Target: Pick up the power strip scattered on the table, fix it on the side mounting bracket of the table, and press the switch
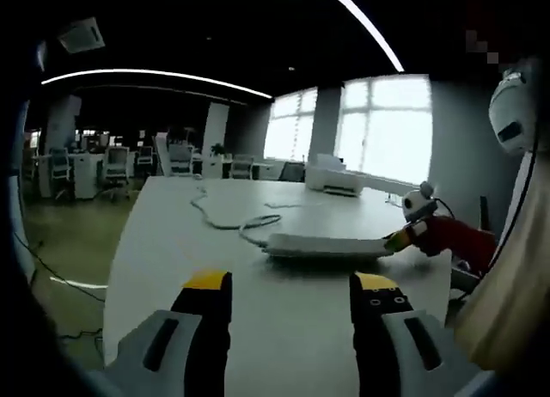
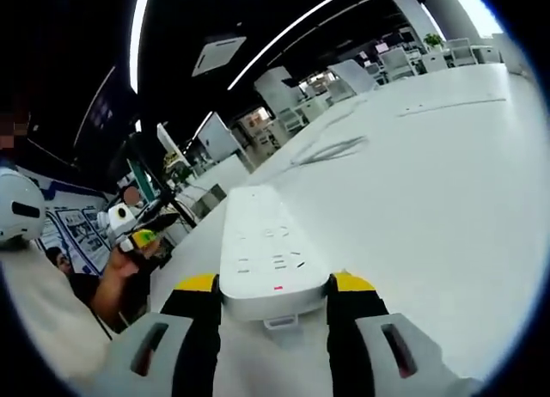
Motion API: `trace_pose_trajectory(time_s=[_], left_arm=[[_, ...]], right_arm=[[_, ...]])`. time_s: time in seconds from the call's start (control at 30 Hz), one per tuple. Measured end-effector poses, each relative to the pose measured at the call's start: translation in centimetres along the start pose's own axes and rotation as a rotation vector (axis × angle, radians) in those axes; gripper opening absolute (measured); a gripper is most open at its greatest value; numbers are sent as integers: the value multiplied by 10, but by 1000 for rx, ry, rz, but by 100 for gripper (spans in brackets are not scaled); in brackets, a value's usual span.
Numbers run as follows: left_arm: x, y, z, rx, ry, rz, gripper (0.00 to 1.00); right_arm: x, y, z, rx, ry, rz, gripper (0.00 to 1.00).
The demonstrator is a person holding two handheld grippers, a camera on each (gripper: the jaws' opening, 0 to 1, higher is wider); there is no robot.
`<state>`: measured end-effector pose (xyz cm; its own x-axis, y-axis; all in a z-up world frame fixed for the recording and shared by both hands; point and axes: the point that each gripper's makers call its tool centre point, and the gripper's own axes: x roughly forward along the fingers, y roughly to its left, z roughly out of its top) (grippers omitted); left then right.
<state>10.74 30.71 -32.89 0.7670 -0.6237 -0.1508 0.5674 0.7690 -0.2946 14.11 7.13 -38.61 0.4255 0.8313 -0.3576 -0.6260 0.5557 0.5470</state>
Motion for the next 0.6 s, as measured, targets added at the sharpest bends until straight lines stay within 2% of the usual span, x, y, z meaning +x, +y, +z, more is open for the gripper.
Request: trace_pose_trajectory(time_s=[0.23, 0.33, 0.37, 0.43, 0.53, 0.6], left_arm=[[10, -7, 2, -80, 15, 2, 62], [16, -14, 1, -191, 40, -8, 62], [18, -15, 1, -206, 44, -12, 62], [20, -15, -1, -249, 56, 1, 61], [25, -15, -3, -355, 72, 28, 62], [27, -15, -2, -383, 64, 31, 63]], right_arm=[[0, 0, 0, 4, 4, -2, 44], [0, 0, 0, 4, 4, -2, 44], [0, 0, 0, 4, 4, -3, 44], [0, 0, 0, 2, 5, -3, 44], [0, -1, 0, 2, 5, -6, 44], [0, -1, 0, 2, 4, -7, 44]])
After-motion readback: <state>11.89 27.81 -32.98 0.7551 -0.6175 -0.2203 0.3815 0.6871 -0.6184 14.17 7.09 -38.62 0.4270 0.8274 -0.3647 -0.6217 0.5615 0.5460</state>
